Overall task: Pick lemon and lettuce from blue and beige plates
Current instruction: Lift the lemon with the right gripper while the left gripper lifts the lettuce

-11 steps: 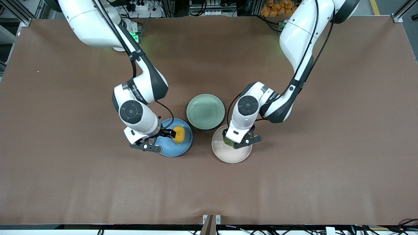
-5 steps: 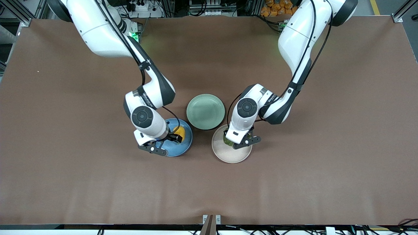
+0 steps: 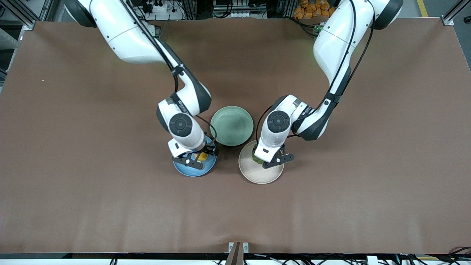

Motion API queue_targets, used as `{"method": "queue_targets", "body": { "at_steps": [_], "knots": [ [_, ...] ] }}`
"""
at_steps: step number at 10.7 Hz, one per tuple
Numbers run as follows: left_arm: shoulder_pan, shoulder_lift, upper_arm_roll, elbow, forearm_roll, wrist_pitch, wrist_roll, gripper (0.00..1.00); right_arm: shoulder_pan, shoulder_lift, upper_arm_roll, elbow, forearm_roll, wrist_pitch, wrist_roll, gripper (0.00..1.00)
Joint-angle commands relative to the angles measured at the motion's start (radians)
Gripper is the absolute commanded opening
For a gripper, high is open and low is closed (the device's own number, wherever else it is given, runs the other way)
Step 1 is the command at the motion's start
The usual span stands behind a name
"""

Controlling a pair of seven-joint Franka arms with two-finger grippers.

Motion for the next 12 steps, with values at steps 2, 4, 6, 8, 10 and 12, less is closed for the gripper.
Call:
{"method": "queue_targets", "body": {
  "at_steps": [2,4,6,8,10,12],
  "knots": [
    [-0.006,-0.02,0.01,0.018,0.024,0.002,-0.04,0.0,0.005,0.024,-0.005,0.017,-0.021,-0.002,0.012,0.9],
    [0.009,-0.075,0.01,0.018,0.018,-0.027,-0.04,0.0,0.005,0.041,-0.007,0.014,-0.06,0.031,0.015,0.83],
    [0.067,-0.174,0.007,0.016,0.015,-0.108,-0.026,0.0,0.007,0.053,-0.007,0.015,-0.064,0.044,0.015,0.43],
    [0.102,-0.239,0.005,0.016,0.015,-0.169,-0.021,0.0,0.007,0.05,-0.005,0.023,-0.057,0.044,0.018,0.0],
    [0.159,-0.287,0.002,0.016,0.015,-0.253,0.07,0.0,0.005,0.035,-0.005,0.026,-0.047,0.041,0.018,0.0],
    [0.237,-0.325,-0.001,0.013,0.014,-0.333,0.252,0.0,-0.004,0.015,-0.005,0.034,-0.045,0.025,0.015,0.0]
  ]
}}
